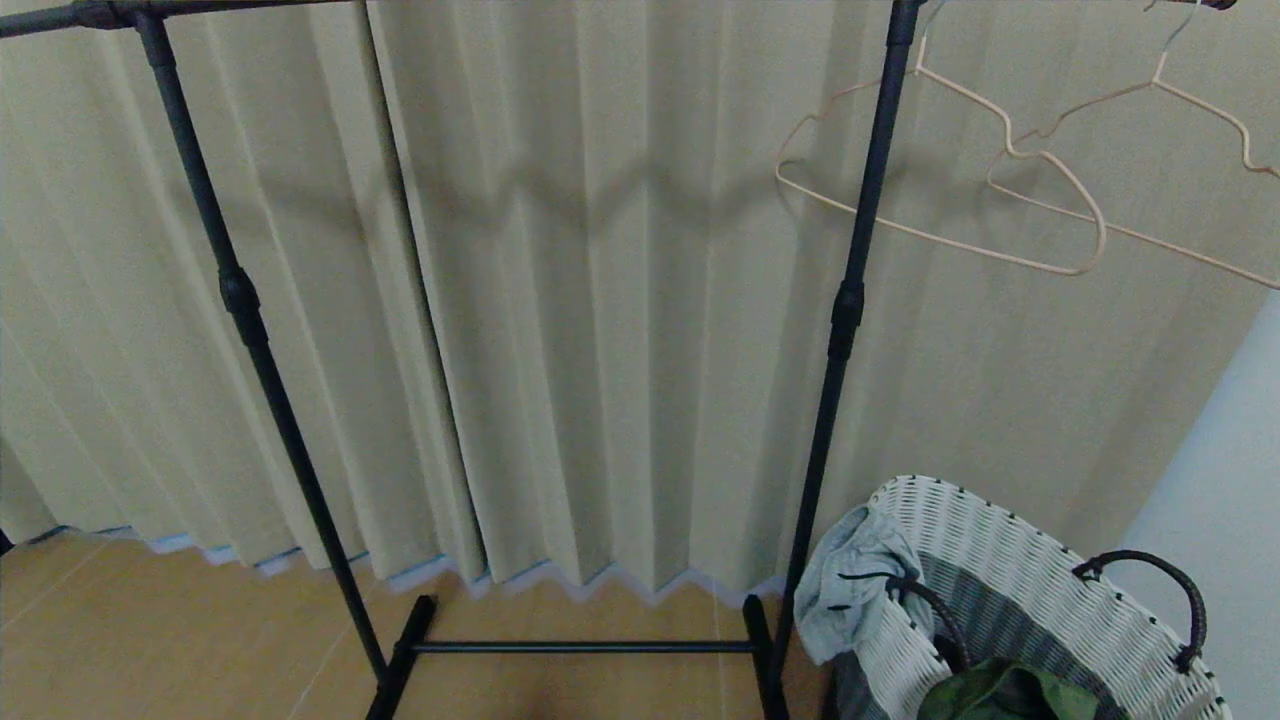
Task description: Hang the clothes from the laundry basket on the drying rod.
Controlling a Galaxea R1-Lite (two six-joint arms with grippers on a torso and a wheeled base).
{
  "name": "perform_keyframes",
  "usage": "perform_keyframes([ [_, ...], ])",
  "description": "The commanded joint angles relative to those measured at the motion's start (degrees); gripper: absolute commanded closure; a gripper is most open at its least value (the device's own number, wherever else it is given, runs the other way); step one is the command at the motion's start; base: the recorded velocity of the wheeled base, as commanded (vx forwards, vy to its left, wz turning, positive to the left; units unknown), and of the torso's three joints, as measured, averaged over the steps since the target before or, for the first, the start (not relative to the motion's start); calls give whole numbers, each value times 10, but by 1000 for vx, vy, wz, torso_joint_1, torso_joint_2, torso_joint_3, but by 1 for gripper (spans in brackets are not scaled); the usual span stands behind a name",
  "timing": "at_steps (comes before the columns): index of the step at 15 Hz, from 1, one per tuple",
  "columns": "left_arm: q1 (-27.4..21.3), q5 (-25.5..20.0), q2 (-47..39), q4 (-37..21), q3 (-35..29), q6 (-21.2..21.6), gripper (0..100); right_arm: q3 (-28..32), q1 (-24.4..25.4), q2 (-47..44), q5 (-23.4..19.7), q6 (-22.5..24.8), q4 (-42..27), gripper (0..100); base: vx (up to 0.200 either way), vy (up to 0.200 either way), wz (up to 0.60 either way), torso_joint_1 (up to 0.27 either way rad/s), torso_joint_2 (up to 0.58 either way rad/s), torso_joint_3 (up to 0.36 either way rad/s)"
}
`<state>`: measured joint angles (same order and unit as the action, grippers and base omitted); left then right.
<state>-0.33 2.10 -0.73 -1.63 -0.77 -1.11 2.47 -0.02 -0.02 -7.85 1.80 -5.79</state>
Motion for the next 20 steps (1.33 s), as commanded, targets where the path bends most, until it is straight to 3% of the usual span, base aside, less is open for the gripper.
perform_keyframes([
  [1, 0, 0, 0, 0, 0, 0, 0, 18, -1, 0, -1, 4, -18, 0, 0, 0, 0, 0, 0, 0],
  [4, 0, 0, 0, -1, 0, -2, 0, 79, 6, -29, 2, 11, -84, 0, 0, 0, 0, 0, 0, 0],
  [7, 0, 0, 0, 0, 0, -2, 0, 139, 11, -199, 3, 65, -87, 0, 0, 0, 0, 0, 0, 0],
  [8, 0, 0, 0, 0, 0, -2, 0, 152, 10, -294, 18, 86, -85, 0, 0, 0, 0, 0, 0, 0],
  [12, 0, 0, 0, 0, 0, -1, 0, 148, 10, -505, 46, 140, -55, 0, 0, 0, 0, 0, 0, 0],
  [16, 0, 0, 0, 0, 0, -2, 0, 142, 12, -696, 59, 189, 34, 0, 0, 0, 0, 0, 0, 0],
  [20, 0, 0, 0, 0, 0, -2, 0, 145, 13, -787, 65, 227, 65, 0, 0, 0, 0, 0, 0, 0],
])
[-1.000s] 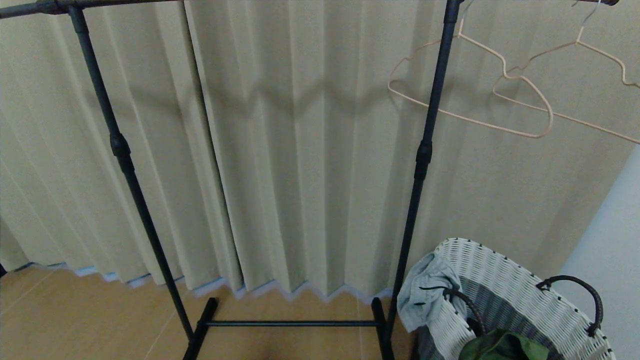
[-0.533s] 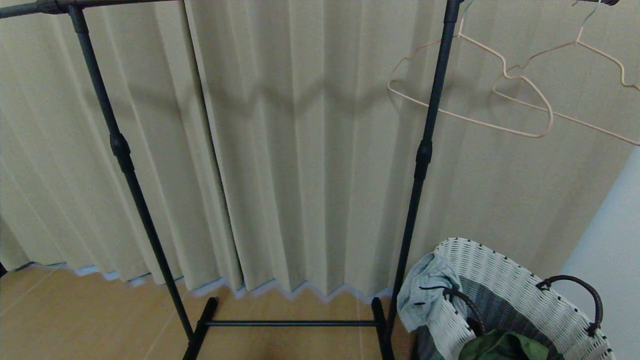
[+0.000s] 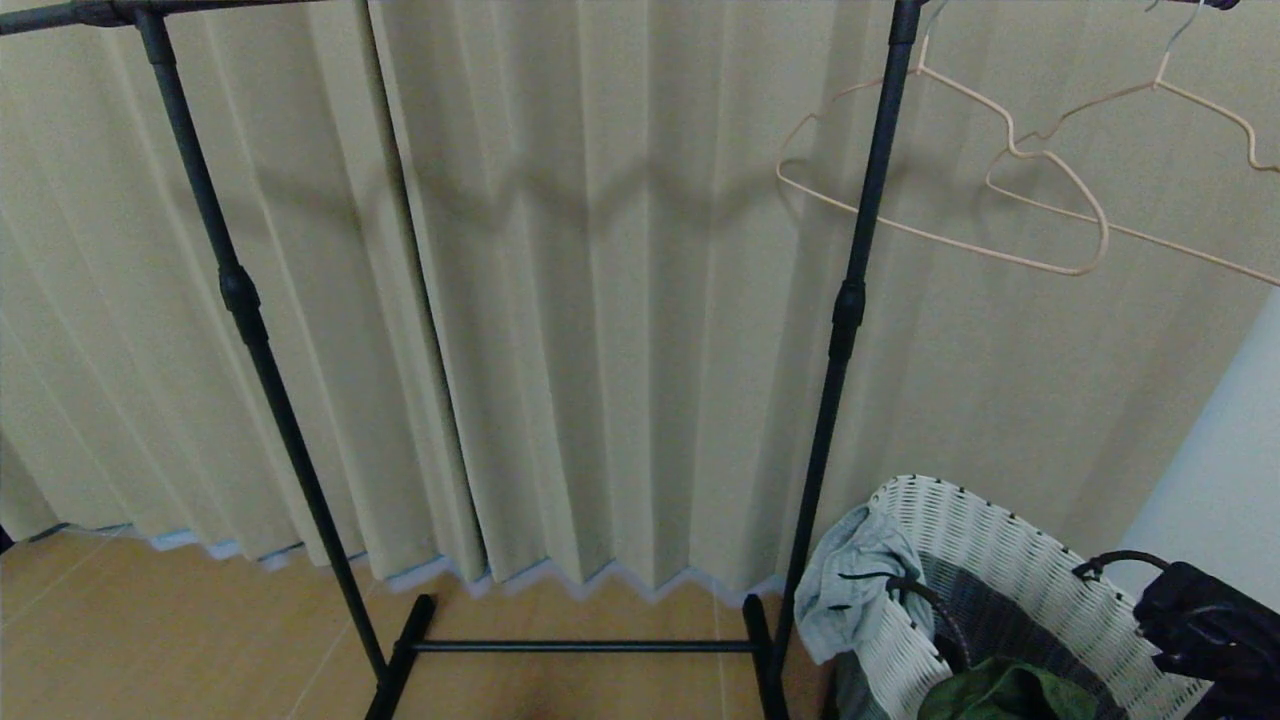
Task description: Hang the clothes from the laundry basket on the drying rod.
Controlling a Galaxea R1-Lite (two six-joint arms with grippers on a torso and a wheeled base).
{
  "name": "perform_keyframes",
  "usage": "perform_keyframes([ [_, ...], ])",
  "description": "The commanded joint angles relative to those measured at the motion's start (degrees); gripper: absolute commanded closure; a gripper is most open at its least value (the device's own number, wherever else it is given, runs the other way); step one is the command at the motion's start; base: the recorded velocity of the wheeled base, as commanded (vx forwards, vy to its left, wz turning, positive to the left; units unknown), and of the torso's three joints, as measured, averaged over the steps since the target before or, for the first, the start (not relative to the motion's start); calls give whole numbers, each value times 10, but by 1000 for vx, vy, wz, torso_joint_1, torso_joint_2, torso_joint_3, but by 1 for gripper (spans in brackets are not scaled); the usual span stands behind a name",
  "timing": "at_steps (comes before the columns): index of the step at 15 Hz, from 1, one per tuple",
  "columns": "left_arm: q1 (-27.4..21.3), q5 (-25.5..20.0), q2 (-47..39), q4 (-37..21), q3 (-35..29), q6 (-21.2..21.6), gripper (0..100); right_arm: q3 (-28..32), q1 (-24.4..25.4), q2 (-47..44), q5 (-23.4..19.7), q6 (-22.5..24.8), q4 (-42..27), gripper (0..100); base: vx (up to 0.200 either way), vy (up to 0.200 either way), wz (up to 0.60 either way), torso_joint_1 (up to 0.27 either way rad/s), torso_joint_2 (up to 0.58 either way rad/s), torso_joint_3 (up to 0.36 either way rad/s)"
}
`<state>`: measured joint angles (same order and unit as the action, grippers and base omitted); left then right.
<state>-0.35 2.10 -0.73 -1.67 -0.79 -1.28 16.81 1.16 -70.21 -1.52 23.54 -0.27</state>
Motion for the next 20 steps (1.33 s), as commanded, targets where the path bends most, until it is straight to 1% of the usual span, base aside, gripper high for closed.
perform_keyframes([
  [1, 0, 0, 0, 0, 0, 0, 0, 2, 1, -122, 19, 10, 32, 0, 0, 0, 0, 0, 0, 0],
  [3, 0, 0, 0, 0, 0, 0, 0, 0, 2, -159, 46, 10, 69, 0, 0, 0, 0, 0, 0, 0],
  [6, 0, 0, 0, 0, 0, 0, 0, 7, 10, -199, 52, 10, 116, 0, 0, 0, 0, 0, 0, 0],
  [8, 0, 0, 0, 0, 0, 0, 0, 6, 12, -232, 73, 10, 148, 0, 0, 0, 0, 0, 0, 0],
  [11, 0, 0, 0, 0, 0, 0, 0, 7, 19, -283, 93, 9, 206, 0, 0, 0, 0, 0, 0, 0],
  [12, 0, 0, 0, 0, 0, 0, 0, 4, 20, -303, 111, 9, 233, 0, 0, 0, 0, 0, 0, 0],
  [14, 0, 0, 0, 0, 0, 0, 0, 1, 20, -310, 122, 9, 249, 0, 0, 0, 0, 0, 0, 0],
  [15, 0, 0, 0, 0, 0, 0, 0, 0, 20, -306, 122, 9, 249, 100, 0, 0, 0, 0, 0, 0],
  [19, 0, 0, 0, 0, 0, 0, 0, 2, 20, -298, 123, 9, 250, 100, 0, 0, 0, 0, 0, 0],
  [20, 0, 0, 0, 0, 0, 0, 0, -1, 20, -277, 123, 9, 248, 100, 0, 0, 0, 0, 0, 0],
])
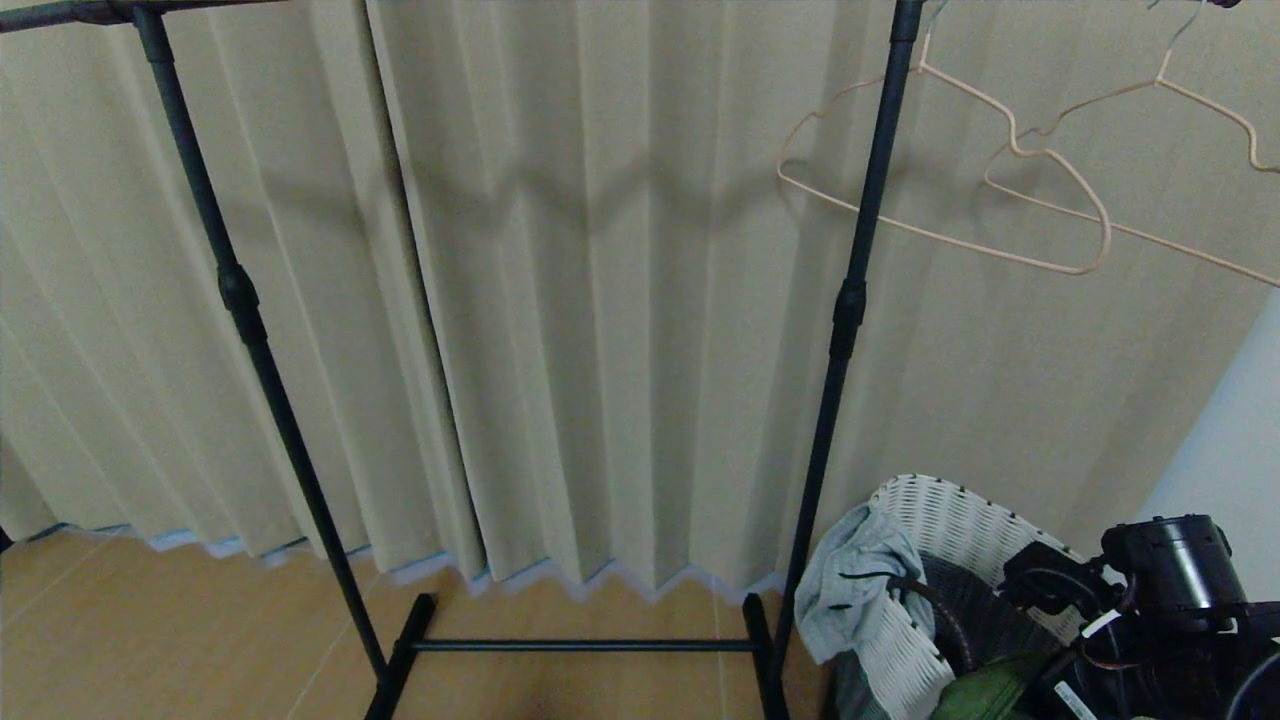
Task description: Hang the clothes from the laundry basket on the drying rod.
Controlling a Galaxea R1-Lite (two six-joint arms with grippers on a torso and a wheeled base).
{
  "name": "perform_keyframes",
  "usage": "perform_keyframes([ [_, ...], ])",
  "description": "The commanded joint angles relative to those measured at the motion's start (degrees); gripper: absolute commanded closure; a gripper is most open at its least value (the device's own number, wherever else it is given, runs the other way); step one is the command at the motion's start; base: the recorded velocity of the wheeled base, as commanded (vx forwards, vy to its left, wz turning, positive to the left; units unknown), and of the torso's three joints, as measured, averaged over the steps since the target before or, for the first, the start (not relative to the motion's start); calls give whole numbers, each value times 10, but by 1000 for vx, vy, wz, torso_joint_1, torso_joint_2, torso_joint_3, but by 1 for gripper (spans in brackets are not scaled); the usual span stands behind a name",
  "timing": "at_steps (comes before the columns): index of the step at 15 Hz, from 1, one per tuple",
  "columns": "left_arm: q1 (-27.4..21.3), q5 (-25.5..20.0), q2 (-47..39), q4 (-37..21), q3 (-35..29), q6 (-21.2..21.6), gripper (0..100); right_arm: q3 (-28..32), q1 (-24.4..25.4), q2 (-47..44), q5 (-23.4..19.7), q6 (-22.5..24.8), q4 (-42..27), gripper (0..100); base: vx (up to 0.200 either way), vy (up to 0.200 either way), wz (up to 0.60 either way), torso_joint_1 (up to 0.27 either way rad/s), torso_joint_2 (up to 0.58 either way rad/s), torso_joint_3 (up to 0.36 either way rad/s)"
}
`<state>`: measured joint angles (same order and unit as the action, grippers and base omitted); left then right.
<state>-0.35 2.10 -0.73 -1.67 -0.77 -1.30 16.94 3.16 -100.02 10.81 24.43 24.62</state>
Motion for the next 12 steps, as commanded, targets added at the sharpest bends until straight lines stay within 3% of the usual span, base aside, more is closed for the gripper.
perform_keyframes([
  [1, 0, 0, 0, 0, 0, 0, 0, -5, 0, 48, -1, -1, -5, 100, 0, 0, 0, 0, 0, 0],
  [7, 0, 2, 0, 0, 1, 3, 0, 9, 1, 265, -10, -1, -11, 100, 0, 0, 0, 0, 0, 0],
  [12, 0, 2, 0, 0, 1, 3, 0, 23, 5, 354, -38, -3, -10, 100, 0, 0, 0, 0, 0, 0],
])
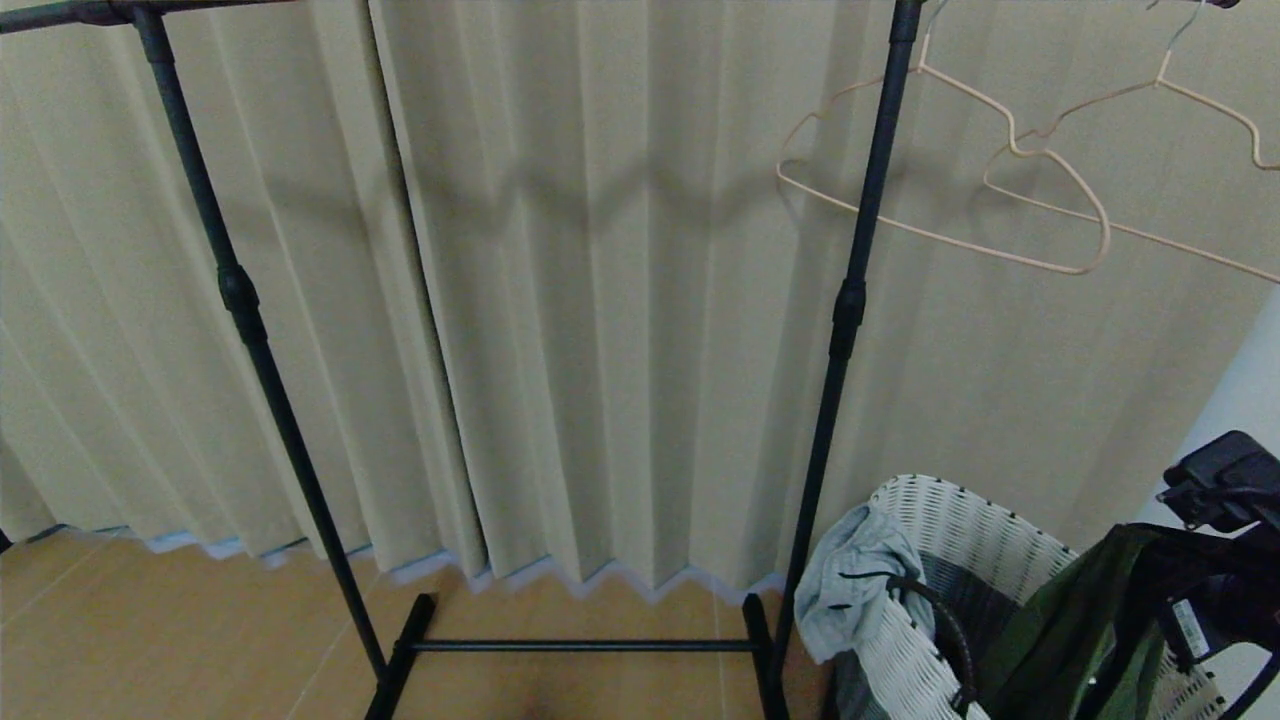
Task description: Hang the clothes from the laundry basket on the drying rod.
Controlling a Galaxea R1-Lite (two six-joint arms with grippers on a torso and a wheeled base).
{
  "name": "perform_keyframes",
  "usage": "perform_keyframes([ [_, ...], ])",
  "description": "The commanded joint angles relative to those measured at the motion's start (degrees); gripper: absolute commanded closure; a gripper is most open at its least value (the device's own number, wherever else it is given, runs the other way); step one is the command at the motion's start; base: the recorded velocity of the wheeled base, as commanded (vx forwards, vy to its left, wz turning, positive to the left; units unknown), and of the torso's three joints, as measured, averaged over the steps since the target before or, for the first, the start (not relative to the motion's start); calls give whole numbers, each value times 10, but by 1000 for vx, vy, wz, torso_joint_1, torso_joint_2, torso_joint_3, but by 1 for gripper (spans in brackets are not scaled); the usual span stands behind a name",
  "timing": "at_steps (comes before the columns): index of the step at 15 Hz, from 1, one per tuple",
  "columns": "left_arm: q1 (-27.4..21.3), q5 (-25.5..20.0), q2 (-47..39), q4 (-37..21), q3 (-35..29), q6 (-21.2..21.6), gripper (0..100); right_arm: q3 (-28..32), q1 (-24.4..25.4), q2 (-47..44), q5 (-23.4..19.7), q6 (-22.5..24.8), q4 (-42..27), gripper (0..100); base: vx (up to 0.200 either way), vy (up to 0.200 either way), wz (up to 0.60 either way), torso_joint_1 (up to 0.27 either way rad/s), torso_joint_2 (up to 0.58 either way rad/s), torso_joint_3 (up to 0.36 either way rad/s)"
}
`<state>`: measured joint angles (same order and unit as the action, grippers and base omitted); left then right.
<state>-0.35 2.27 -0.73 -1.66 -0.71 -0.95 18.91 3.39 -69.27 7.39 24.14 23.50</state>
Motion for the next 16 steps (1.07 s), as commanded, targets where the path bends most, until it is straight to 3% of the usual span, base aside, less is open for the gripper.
perform_keyframes([
  [1, 0, 0, 0, 0, 0, 0, 0, 4, 14, 53, -4, 0, 1, 100, -200, 0, 0, 7, 2, 2],
  [7, 0, -1, 0, 0, 0, 0, 0, 10, 28, 60, -4, 0, 1, 100, -200, 0, 0, 3, 2, 0],
  [12, 0, -1, 0, 0, 0, 0, 0, 9, 28, 60, -4, 0, 1, 100, 0, 0, 0, 0, 0, 0],
  [16, 0, -2, 0, 0, -1, -1, 0, 5, 28, 60, -4, 0, 1, 100, 0, 200, 0, 2, 4, 2],
])
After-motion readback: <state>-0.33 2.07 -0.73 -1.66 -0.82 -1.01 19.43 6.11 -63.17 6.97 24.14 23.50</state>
